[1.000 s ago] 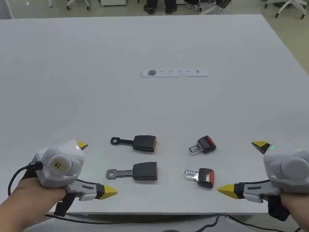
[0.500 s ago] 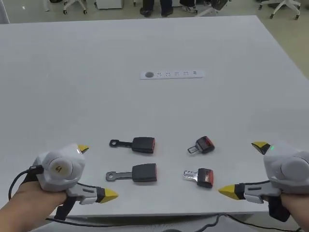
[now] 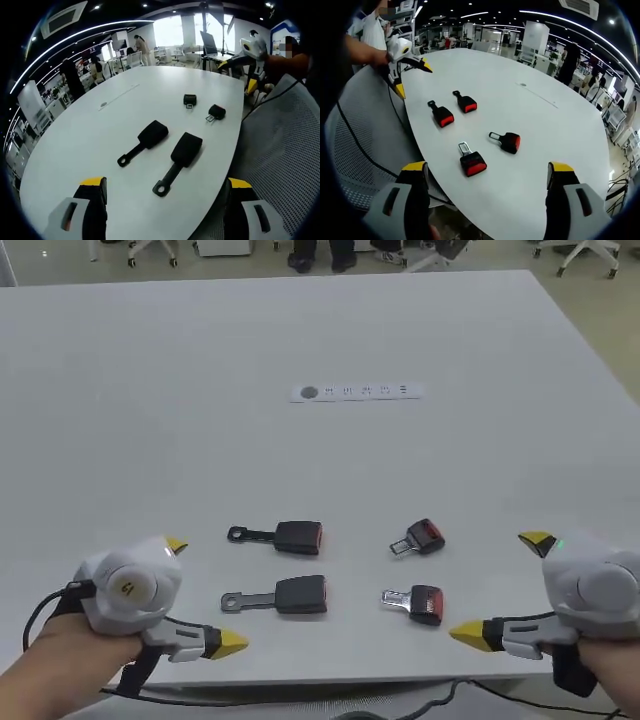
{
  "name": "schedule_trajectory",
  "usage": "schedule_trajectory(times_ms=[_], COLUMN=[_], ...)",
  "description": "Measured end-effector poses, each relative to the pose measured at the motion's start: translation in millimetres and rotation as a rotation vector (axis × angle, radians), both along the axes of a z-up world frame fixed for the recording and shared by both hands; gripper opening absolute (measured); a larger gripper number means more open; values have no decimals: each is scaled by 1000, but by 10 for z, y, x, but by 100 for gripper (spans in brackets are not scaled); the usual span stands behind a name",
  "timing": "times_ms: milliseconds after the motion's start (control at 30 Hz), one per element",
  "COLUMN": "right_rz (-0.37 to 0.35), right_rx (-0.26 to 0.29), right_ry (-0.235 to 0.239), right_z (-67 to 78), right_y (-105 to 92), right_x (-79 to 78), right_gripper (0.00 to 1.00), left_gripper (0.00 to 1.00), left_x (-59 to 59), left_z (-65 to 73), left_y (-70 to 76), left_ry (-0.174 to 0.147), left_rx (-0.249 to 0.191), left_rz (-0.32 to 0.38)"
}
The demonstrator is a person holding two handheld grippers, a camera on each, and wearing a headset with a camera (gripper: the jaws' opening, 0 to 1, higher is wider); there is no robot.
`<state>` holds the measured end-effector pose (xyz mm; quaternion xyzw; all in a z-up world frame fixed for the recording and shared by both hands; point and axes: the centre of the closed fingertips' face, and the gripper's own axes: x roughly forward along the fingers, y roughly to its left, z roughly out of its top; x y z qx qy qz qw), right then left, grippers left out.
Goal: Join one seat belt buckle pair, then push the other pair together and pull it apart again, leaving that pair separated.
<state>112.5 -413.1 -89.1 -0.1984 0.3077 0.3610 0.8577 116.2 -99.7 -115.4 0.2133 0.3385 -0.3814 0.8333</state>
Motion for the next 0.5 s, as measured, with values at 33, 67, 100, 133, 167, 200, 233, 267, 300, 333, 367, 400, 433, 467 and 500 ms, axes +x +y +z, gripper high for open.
schedule_trajectory(times_ms=[33, 67, 100, 133, 167, 200, 233, 267, 300, 333, 367, 400, 433, 467, 500], right_rz=[0, 0, -1, -1, -2, -2, -2, 0, 0, 1, 2, -4, -11, -9, -6], right_rx=[0, 1, 0, -1, 0, 0, -1, -2, -3, -3, -2, -6, -12, -14, -14], right_ry=[-2, -2, -2, -2, -1, -1, 1, 2, 4, 4, 4, 3, -1, 0, 2], right_z=[8, 5, 0, -1, -3, -4, -10, -10, -14, -15, -17, -24, -30, -31, -31], right_y=[2, -2, -7, -8, -8, -9, -9, -5, -2, -2, 1, -8, -25, -26, -21], right_x=[3, 10, 18, 18, 17, 16, 11, 3, -3, -3, -5, 2, 16, 14, 12], right_gripper=[98, 99, 99, 99, 98, 99, 98, 98, 98, 98, 99, 100, 100, 100, 100], left_gripper=[100, 100, 100, 100, 100, 100, 100, 100, 100, 100, 100, 100, 100, 100, 100], left_x=[1, 0, 5, 8, 8, 7, 6, 8, 8, 7, 9, 12, 12, 13, 11], left_z=[-7, -12, -22, -25, -26, -26, -26, -25, -18, -14, -17, -18, -13, -9, -11], left_y=[3, 4, 14, 18, 20, 22, 25, 30, 27, 24, 28, 31, 25, 20, 22], left_ry=[1, 2, 3, 2, 1, 1, 1, 0, -2, -2, -1, -1, -1, -2, 0], left_rx=[1, 1, 1, 2, 2, 2, 2, 3, 3, 2, 1, 1, -1, -3, -3], left_rz=[-1, -2, -2, -3, -4, -4, -3, -3, -2, -1, 1, 1, 1, 2, 4])
